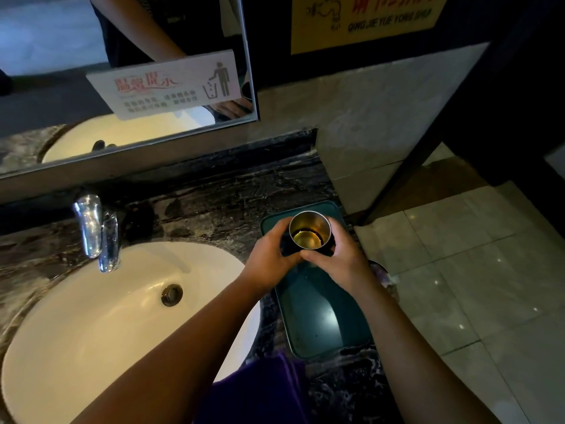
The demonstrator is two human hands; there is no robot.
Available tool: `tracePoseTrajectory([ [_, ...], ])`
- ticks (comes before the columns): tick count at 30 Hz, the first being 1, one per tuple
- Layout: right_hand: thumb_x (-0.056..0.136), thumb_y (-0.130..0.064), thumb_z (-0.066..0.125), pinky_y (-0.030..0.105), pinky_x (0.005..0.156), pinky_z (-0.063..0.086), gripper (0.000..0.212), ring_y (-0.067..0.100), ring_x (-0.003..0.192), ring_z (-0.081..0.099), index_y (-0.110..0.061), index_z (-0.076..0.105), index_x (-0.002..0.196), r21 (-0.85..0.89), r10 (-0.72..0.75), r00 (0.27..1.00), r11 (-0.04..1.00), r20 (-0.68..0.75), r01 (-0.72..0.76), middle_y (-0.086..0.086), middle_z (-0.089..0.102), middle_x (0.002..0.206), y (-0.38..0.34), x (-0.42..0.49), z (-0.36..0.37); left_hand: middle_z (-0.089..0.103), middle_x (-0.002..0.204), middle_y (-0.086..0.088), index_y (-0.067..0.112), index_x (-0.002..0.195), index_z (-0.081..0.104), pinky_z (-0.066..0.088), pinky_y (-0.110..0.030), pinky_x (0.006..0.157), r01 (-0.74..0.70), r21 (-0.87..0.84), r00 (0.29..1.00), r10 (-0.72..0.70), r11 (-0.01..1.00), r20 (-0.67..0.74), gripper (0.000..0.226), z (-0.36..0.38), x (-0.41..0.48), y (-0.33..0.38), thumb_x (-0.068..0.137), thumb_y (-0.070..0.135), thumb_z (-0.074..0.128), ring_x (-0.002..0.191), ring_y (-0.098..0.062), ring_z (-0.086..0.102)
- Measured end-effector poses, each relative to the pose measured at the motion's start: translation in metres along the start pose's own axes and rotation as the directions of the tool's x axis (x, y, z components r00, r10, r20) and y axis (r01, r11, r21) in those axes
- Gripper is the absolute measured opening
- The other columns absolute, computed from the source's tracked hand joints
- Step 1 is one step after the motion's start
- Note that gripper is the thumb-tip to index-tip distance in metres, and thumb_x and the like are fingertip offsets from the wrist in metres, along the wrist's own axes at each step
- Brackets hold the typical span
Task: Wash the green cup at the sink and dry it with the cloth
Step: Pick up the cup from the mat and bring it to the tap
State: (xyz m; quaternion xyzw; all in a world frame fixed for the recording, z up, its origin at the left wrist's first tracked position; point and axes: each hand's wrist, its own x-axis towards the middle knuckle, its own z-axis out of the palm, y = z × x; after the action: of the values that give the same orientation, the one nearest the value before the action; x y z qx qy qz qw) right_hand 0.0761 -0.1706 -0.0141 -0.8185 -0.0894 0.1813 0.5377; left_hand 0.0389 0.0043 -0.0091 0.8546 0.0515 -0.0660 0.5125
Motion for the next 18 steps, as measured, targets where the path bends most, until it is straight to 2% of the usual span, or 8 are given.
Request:
tracePoseTrajectory([
  [4,0.081,-0.027,0.083,0.001,0.087,0.043,0.054,-0.015,0.11,0.058,-0.054,0.054,0.118,0.023,-0.023,1.0,0.999,0.009,0.023,-0.038,0.064,0.113,-0.012,-0.009,-0.001,0.062,0.13,0.015,0.029,0.14,0.05,0.05,-0.028,0.103,-0.042,0.0,0.998,0.041,0.999,-0.045,0.065,-0.007,-0.013,0.006,0.083,0.029,0.081,0.121,-0.002,0.058],
  [5,0.081,-0.03,0.083,0.006,0.091,0.045,0.055,-0.011,0.113,0.059,-0.051,0.055,0.122,0.037,-0.027,0.999,0.999,0.017,0.026,-0.033,0.065,0.117,-0.014,-0.012,0.001,0.062,0.129,0.017,0.033,0.138,0.05,0.05,-0.027,0.103,-0.048,-0.003,0.997,0.048,0.999,-0.058,0.064,-0.01,-0.019,0.008,0.083,0.031,0.081,0.12,0.001,0.058],
  [7,0.078,-0.038,0.083,0.025,0.104,0.047,0.063,0.003,0.123,0.059,-0.039,0.055,0.134,0.069,-0.025,0.999,0.997,0.038,0.023,-0.018,0.065,0.129,-0.021,-0.02,0.004,0.062,0.127,0.022,0.04,0.136,0.05,0.051,-0.029,0.104,-0.057,-0.018,0.995,0.056,0.998,-0.079,0.062,-0.016,-0.032,0.012,0.083,0.034,0.081,0.12,0.003,0.057],
  [9,0.073,-0.046,0.082,0.037,0.108,0.048,0.069,0.007,0.124,0.06,-0.034,0.056,0.136,0.103,-0.048,0.997,0.994,0.055,0.042,-0.011,0.066,0.131,-0.033,-0.032,0.008,0.063,0.128,0.022,0.042,0.135,0.051,0.052,-0.031,0.103,-0.067,-0.047,0.992,0.062,0.997,-0.107,0.06,-0.023,-0.049,0.017,0.083,0.036,0.08,0.121,0.002,0.058],
  [10,0.072,-0.045,0.082,0.039,0.108,0.049,0.068,0.007,0.122,0.062,-0.033,0.058,0.134,0.127,-0.069,0.996,0.99,0.06,0.061,-0.011,0.068,0.128,-0.039,-0.038,0.011,0.063,0.128,0.024,0.045,0.134,0.051,0.052,-0.029,0.102,-0.072,-0.059,0.99,0.064,0.996,-0.125,0.058,-0.026,-0.059,0.02,0.082,0.038,0.079,0.12,0.003,0.059],
  [13,0.072,-0.041,0.083,0.039,0.108,0.051,0.062,0.006,0.118,0.065,-0.033,0.062,0.129,0.17,-0.105,0.991,0.981,0.088,0.089,-0.01,0.072,0.124,-0.057,-0.055,0.024,0.061,0.12,0.038,0.062,0.125,0.047,0.049,-0.011,0.09,-0.087,-0.065,0.98,0.074,0.994,-0.185,0.053,-0.039,-0.091,0.026,0.083,0.046,0.075,0.115,0.011,0.058],
  [14,0.072,-0.041,0.083,0.039,0.108,0.051,0.061,0.006,0.119,0.065,-0.035,0.063,0.128,0.178,-0.111,0.989,0.98,0.102,0.092,-0.01,0.072,0.124,-0.062,-0.059,0.029,0.061,0.12,0.038,0.063,0.124,0.047,0.049,-0.01,0.088,-0.088,-0.079,0.977,0.071,0.993,-0.199,0.053,-0.044,-0.101,0.025,0.084,0.043,0.075,0.114,0.011,0.058],
  [18,0.072,-0.042,0.085,0.041,0.108,0.051,0.055,0.008,0.12,0.066,-0.045,0.065,0.123,0.185,-0.122,0.978,0.979,0.167,0.09,-0.012,0.073,0.124,-0.08,-0.076,0.056,0.063,0.13,0.019,0.04,0.136,0.054,0.056,-0.039,0.098,-0.082,-0.163,0.972,0.043,0.983,-0.23,0.056,-0.067,-0.137,0.012,0.086,0.034,0.078,0.118,-0.004,0.06],
])
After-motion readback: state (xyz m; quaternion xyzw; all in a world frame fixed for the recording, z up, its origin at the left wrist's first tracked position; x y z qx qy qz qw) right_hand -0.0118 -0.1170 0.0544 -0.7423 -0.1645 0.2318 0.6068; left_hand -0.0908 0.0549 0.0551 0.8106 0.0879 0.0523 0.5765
